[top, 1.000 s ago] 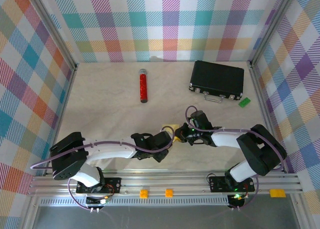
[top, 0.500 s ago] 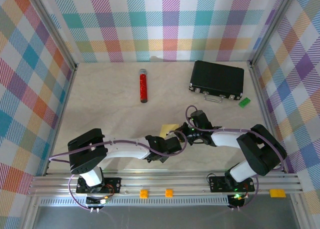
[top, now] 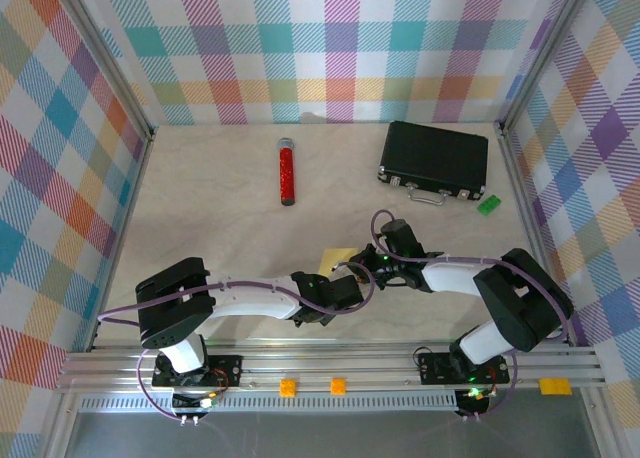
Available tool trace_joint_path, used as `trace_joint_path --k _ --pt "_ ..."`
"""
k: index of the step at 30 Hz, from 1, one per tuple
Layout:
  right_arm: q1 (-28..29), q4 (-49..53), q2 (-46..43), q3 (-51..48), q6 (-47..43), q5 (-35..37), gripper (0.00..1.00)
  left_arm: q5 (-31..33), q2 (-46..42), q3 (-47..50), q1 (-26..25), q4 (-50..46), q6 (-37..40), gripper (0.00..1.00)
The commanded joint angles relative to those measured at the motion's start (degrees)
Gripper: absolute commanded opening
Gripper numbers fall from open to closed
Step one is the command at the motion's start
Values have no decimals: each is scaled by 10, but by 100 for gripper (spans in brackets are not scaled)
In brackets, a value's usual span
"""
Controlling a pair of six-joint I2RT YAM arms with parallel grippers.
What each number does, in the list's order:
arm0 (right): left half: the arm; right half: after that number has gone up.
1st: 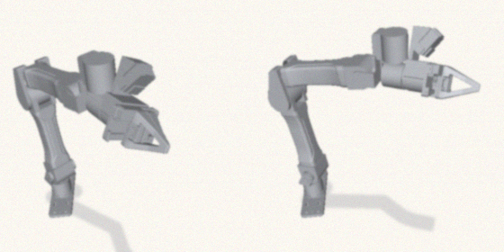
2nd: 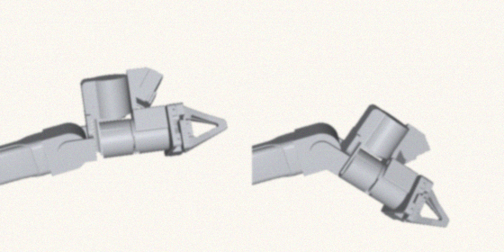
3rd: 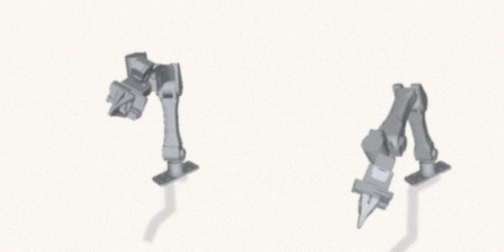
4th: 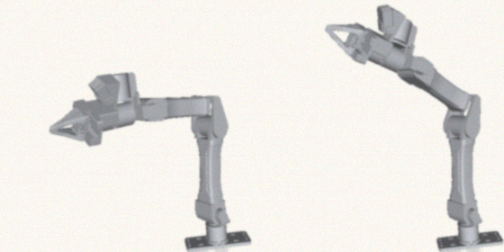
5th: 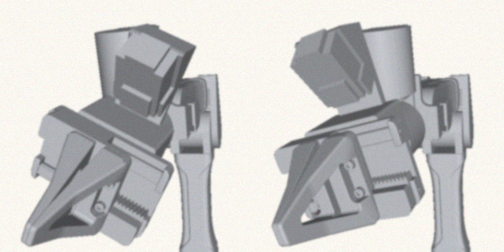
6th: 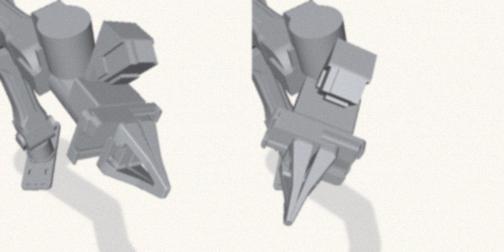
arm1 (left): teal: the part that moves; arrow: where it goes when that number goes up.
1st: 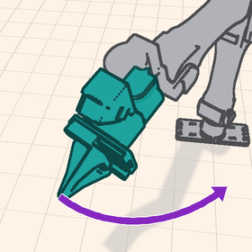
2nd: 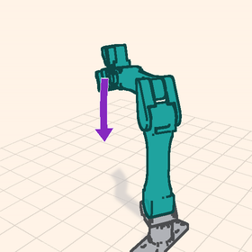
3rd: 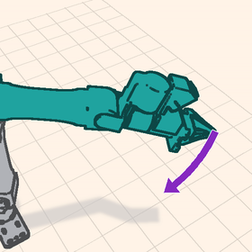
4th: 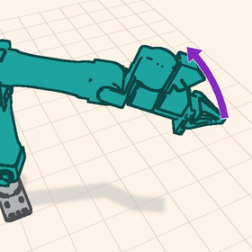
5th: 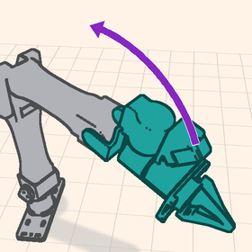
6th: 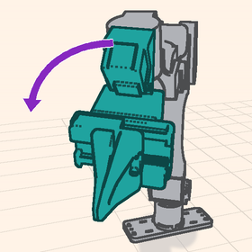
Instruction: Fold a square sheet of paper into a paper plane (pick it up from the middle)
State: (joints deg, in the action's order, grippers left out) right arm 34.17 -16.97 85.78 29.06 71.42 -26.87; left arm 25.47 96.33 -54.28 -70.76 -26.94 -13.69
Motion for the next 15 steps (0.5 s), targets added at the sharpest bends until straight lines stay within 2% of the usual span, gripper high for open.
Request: trace_joint_path --k 1,15 --pt "4 2 6 15 5 -13 5 13 10 -15 -5 -16 -3 24" --pt "3 7 6 16 2 -11 5 7 15 -23 -5 -13 -1 14"
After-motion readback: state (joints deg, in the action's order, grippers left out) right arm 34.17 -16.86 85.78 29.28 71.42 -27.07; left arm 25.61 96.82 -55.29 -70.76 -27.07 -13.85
